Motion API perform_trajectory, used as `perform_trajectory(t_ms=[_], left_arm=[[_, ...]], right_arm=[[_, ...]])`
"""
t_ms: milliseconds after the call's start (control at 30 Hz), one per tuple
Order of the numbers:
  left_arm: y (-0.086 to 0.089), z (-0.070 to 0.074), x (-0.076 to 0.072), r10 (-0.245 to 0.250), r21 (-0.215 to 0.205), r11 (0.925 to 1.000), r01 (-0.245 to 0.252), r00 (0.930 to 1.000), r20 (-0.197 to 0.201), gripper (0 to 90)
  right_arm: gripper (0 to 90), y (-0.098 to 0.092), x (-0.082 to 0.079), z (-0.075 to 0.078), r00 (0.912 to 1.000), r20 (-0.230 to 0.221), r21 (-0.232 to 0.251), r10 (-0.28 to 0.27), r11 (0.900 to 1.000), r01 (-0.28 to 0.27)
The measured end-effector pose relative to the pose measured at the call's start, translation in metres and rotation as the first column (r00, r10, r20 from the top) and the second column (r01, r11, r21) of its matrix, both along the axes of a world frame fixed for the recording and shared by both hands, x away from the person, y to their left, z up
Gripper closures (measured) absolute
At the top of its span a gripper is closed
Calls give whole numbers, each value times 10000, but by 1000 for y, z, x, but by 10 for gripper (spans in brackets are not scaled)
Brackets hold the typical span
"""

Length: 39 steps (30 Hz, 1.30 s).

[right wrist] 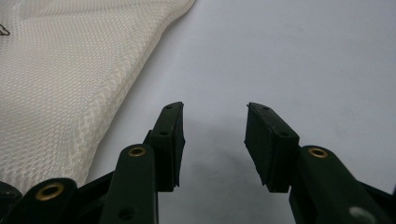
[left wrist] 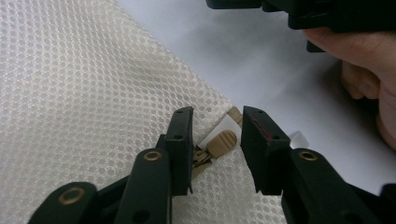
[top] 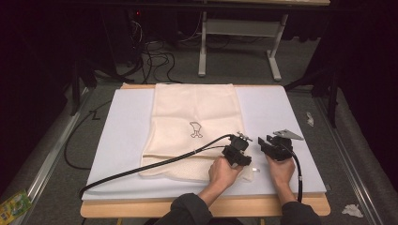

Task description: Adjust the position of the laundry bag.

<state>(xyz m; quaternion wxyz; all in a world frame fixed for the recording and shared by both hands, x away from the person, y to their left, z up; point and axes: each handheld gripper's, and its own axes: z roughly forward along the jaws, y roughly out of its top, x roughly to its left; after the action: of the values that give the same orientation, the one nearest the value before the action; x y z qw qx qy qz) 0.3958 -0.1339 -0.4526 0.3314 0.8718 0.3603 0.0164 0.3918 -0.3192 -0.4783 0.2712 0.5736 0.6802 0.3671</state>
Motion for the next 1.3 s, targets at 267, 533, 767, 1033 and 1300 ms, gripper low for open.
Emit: perform_trajectory(t_ms=[267,533,767,1033,1300], left_arm=[[0,-1,-1,-158,-45,9999,158,9999,-58,741],[4,5,-2,-241,46,9997,240,9996,141,790],[5,4,-2,-260,273,9993,261,9997,-17,779],[6,0,-2,-211,666,9976,209,9998,24,813],[7,0,-3,-290,680,9973,280,9995,134,838]], right_arm=[[573,-1,0,0,10000,3,24,30,10000,-30],[569,-1,0,0,10000,-20,57,10,10000,-10],[565,-1,0,0,10000,-42,89,-21,10000,21],[555,-1,0,0,10000,-7,116,-31,9999,31],[556,-1,1,0,10000,-67,72,16,10000,-15]])
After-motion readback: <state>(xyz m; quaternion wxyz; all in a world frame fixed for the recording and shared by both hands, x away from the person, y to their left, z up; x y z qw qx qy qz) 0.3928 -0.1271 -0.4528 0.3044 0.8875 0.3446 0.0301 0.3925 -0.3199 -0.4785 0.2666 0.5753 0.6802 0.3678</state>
